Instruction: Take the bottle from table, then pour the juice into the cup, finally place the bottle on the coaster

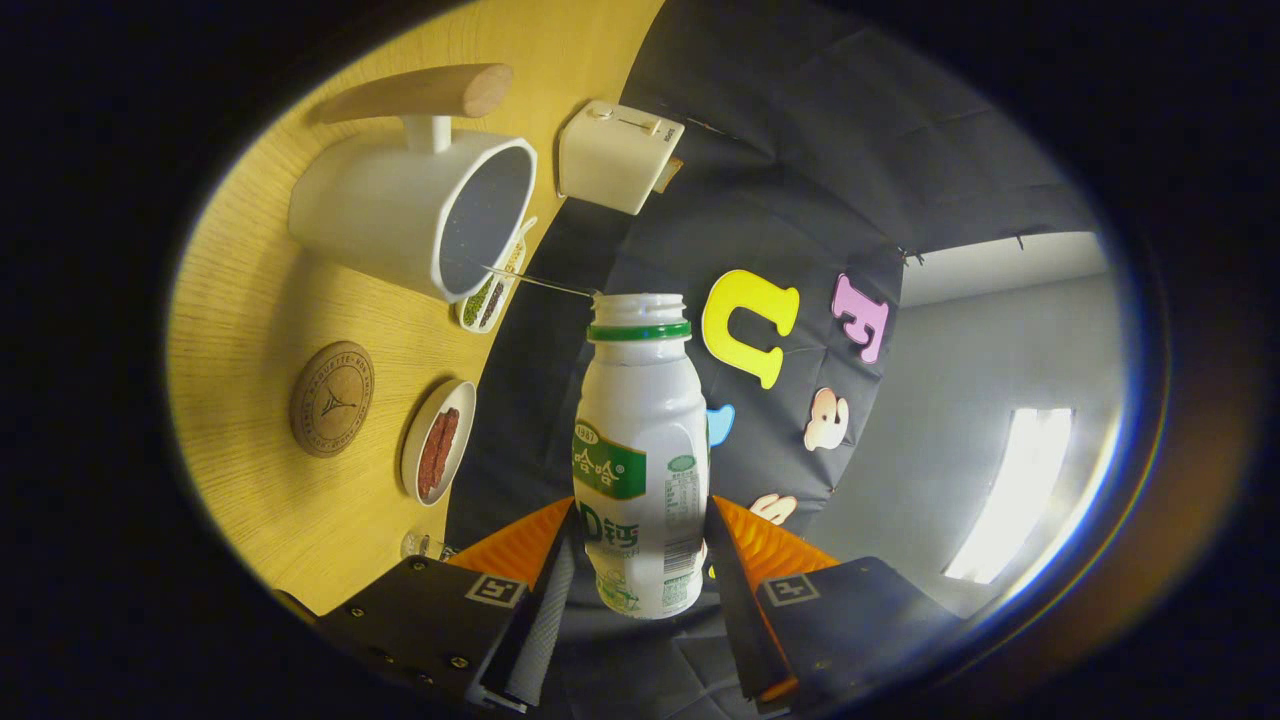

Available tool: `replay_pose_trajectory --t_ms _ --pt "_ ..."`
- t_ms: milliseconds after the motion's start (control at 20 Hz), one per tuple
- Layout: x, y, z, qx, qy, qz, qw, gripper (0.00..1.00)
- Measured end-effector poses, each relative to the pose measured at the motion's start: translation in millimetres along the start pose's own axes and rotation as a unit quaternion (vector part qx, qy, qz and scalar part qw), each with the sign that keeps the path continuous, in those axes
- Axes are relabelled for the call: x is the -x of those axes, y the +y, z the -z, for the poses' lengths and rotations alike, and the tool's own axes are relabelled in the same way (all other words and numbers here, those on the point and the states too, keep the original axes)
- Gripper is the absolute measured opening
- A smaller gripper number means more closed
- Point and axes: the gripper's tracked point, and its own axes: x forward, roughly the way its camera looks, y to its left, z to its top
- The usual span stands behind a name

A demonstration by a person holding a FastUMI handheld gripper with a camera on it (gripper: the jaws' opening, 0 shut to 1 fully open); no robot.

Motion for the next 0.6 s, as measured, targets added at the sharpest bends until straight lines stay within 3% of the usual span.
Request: replay_pose_trajectory --t_ms 600 --pt "4 -11 -12 0.053 -0.027 0.023 0.998 0.71"
